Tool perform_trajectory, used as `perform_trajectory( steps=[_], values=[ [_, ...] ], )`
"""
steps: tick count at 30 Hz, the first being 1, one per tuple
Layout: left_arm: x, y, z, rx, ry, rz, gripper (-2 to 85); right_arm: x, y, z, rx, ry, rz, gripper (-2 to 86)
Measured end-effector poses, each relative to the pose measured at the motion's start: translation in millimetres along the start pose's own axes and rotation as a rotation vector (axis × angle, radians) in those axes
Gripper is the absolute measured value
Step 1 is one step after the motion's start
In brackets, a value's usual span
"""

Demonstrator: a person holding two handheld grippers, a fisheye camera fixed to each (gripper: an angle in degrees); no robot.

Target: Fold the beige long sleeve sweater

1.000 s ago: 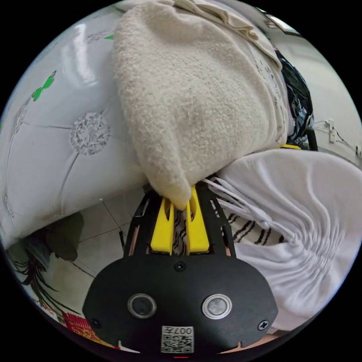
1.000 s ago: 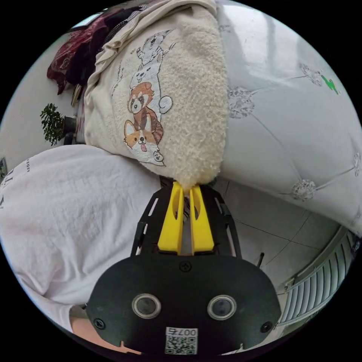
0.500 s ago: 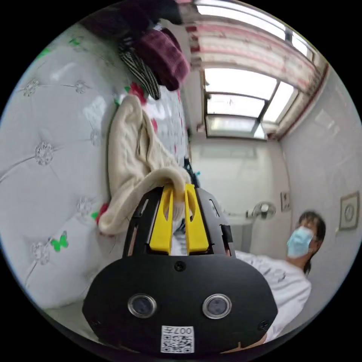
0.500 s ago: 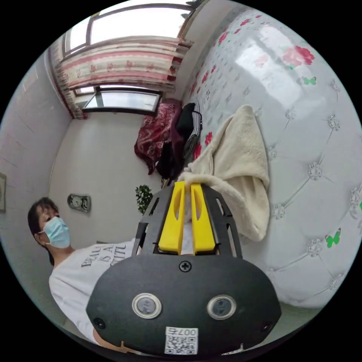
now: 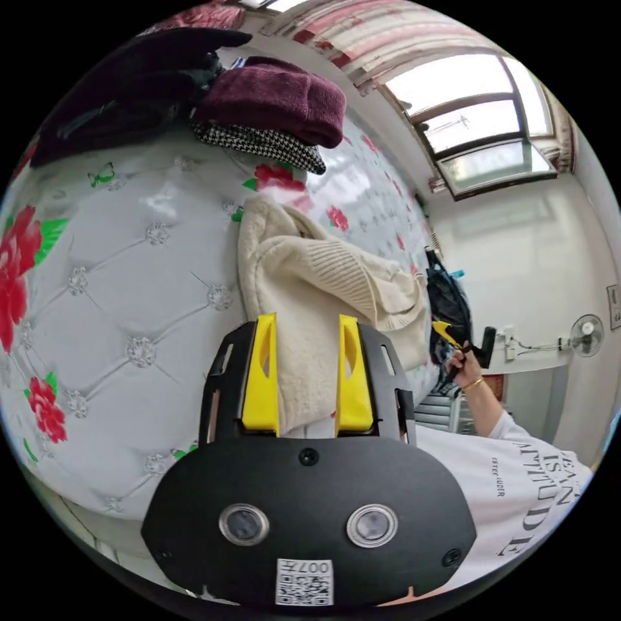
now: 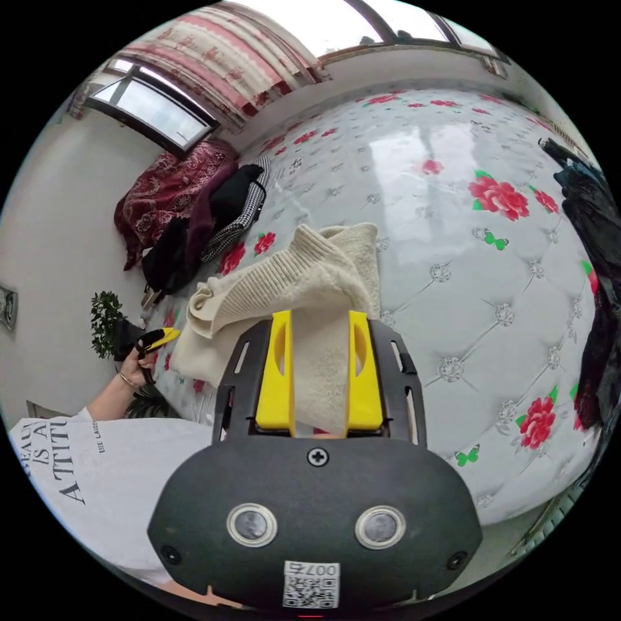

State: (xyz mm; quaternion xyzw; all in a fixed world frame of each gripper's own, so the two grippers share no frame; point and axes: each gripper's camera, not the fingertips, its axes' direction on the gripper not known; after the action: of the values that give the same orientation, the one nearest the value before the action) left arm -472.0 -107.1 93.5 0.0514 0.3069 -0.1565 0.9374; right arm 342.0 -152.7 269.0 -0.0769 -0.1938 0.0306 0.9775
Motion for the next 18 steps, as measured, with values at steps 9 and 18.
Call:
perform_trajectory(
  steps=[9, 18],
  values=[
    [58.8, -68.0, 80.5, -0.202, -0.164, 0.295, 18.4, -28.8, -51.5, 56.0, -0.098, 0.117, -0.165, 10.0],
    [1.5, -79.0, 42.3, -0.035, 0.179, -0.058, 6.3, -18.0, -65.3, 31.5, 0.007, 0.040, -0.031, 4.9]
  ],
)
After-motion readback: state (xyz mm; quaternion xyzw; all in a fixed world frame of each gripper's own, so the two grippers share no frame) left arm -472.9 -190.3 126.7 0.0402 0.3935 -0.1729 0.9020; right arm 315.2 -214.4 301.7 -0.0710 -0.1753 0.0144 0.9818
